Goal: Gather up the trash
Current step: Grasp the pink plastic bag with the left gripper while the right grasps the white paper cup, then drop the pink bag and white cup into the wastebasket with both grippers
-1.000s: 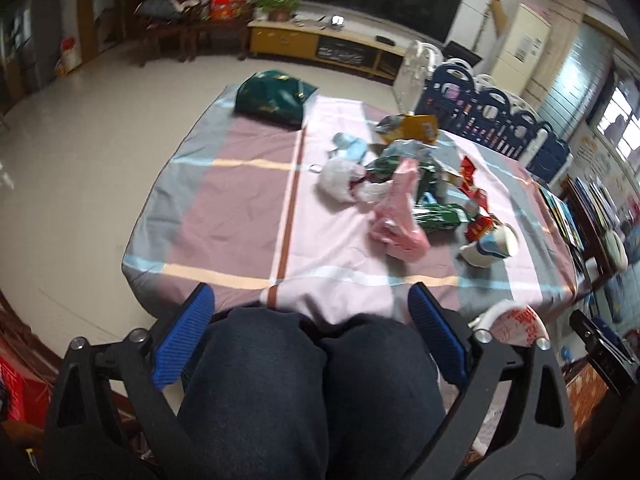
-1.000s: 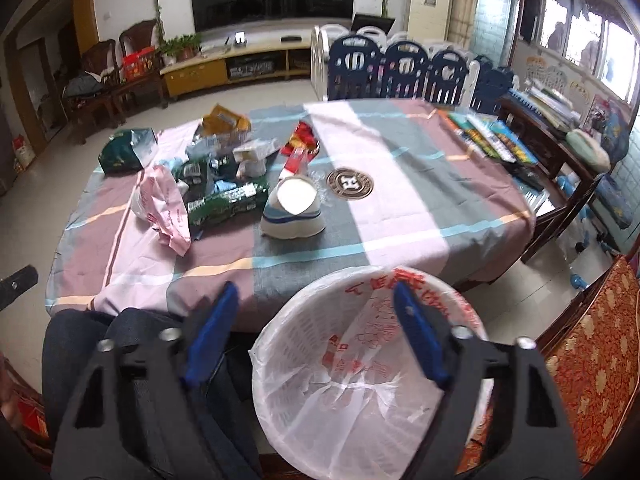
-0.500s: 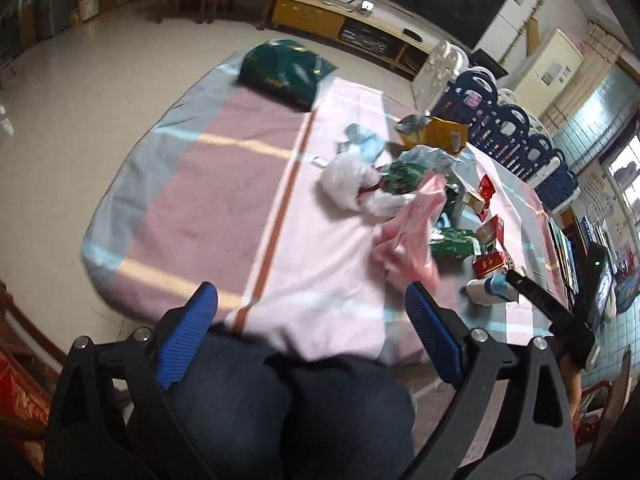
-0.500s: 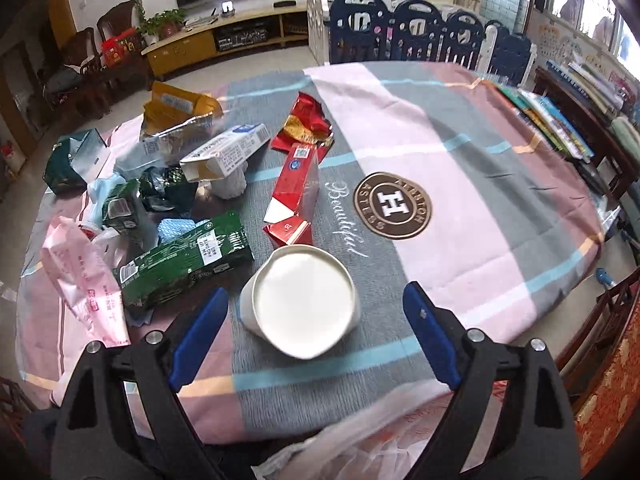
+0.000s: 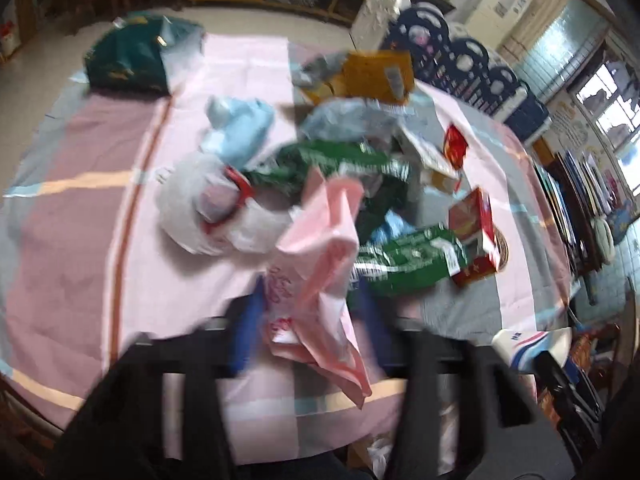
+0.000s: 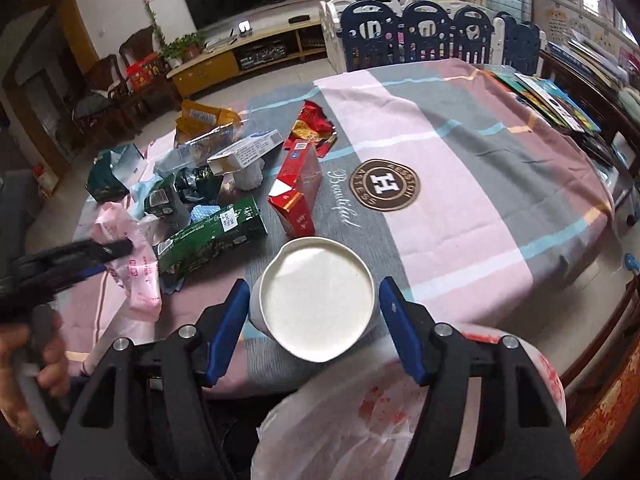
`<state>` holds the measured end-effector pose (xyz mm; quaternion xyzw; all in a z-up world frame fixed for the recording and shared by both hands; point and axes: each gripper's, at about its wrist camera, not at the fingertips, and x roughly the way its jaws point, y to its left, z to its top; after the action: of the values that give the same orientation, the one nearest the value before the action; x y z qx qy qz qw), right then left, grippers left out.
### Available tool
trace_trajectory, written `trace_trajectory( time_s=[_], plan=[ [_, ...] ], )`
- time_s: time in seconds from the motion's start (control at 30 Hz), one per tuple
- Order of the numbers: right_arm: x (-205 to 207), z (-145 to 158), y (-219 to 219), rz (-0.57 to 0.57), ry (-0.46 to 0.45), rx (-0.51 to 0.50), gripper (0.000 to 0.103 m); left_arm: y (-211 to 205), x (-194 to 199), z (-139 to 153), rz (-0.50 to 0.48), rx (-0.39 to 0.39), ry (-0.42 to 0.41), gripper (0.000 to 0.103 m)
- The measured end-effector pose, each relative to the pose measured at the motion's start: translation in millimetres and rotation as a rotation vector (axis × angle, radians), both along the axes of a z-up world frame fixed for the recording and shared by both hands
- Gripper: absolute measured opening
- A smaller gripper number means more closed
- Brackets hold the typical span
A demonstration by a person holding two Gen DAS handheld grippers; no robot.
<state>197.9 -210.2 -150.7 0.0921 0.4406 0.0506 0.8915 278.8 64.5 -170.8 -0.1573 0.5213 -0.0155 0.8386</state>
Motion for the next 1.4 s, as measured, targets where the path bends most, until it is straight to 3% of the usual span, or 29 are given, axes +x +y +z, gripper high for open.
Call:
trace_trajectory(
  time_s=[0.13,0.33,0.5,0.6,0.7,0.77,0.87,0.9,0.93,1.03,1.17,1.4],
  plan=[
    [-28,15,-18,-0.035,-0.036,0.004,0.066,-1,-18,6,0.017,0.027,-0.043,0.021],
    [-77,48,-46,-0.070,-0.089,-0.003,0.066,-13,-77,56,0.008,0.040,-0.155,0.021],
    [-119,67,-66,-0.116,-0.110,-0.104,0.066,-64,-118,85,-0.164,0.005,-0.192,0.021],
    [-137,72,-77,-0.139,-0.117,-0.158,0.066,-108,-136,86,-0.319,-0.060,-0.162,0.021],
    [-150,78,-93,-0.173,-0.120,-0.169,0.067,-149,-152,81,-0.451,-0.066,-0.149,0.022],
    [-155,80,-104,-0.207,-0.110,-0.141,0.067,-172,-161,75,-0.524,-0.075,-0.124,0.024],
    [-162,81,-119,-0.227,-0.107,-0.057,0.068,-195,-170,69,-0.587,-0.045,-0.109,0.052],
    [-163,81,-123,-0.232,-0.108,-0.042,0.068,-198,-172,68,-0.586,-0.017,-0.117,0.071],
    [-165,82,-125,-0.237,-0.109,-0.034,0.068,-200,-173,70,-0.576,0.010,-0.137,0.078],
    [-169,83,-128,-0.239,-0.117,-0.014,0.074,-195,-173,73,-0.550,0.018,-0.148,0.085],
    [-173,84,-128,-0.242,-0.128,0.012,0.077,-173,-169,69,-0.432,0.000,-0.128,0.088],
    [-171,80,-125,-0.232,-0.118,0.025,0.077,-137,-166,57,-0.186,0.234,-0.196,0.094]
  ],
)
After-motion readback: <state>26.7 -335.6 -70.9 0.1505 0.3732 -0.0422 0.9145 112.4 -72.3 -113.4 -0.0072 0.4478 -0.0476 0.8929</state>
